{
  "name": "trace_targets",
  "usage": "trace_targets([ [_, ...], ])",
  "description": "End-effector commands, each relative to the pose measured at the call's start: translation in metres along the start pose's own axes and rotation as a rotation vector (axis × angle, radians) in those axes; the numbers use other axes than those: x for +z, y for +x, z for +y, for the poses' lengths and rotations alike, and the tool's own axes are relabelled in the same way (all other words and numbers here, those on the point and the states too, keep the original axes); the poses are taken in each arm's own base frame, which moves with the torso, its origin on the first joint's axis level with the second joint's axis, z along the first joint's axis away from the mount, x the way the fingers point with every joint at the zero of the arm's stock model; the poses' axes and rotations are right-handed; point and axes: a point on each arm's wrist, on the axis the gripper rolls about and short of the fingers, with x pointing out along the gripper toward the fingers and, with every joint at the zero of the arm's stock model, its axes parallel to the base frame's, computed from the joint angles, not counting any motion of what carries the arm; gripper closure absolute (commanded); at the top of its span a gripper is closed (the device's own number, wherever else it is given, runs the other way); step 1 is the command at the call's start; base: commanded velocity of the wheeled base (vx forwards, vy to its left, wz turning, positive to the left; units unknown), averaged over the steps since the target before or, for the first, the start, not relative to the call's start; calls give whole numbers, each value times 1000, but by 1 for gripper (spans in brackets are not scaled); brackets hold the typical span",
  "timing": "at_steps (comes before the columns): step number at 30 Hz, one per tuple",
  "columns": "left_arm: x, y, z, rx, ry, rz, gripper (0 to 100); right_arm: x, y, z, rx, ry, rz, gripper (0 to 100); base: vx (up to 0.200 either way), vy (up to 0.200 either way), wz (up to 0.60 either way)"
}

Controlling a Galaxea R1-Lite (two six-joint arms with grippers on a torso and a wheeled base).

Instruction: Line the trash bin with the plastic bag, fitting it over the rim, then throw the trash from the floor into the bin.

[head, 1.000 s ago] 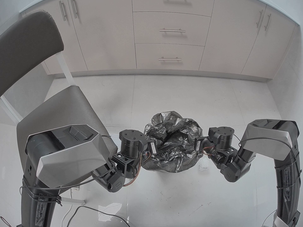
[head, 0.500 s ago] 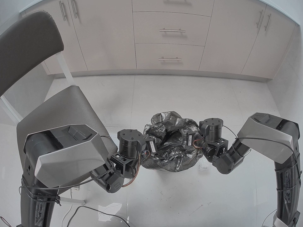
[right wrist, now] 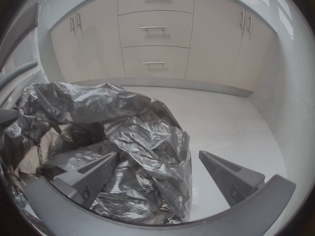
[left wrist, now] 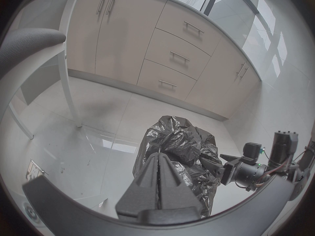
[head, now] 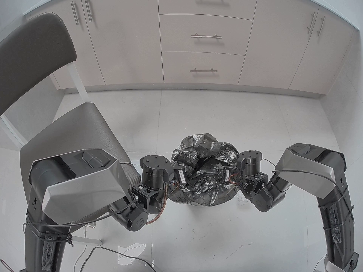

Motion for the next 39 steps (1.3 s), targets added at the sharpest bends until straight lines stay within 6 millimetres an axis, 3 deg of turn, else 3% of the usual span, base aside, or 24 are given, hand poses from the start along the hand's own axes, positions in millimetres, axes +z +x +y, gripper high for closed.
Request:
trace_targets([
  [1,-3,0,1,5,3,10,100,-16,9,-1,-8,-13,30,0,0,0,0],
  [9,-3,0,1,4,3,9,100,-23,15,-1,-18,-38,97,0,0,0,0],
  [17,-4,0,2,5,3,10,100,-16,18,-1,-22,-54,133,0,0,0,0],
  [21,-4,0,2,5,3,10,100,5,29,-3,-36,-57,172,0,0,0,0],
  [39,-4,0,2,6,4,11,100,34,45,4,-10,-104,307,0,0,0,0],
])
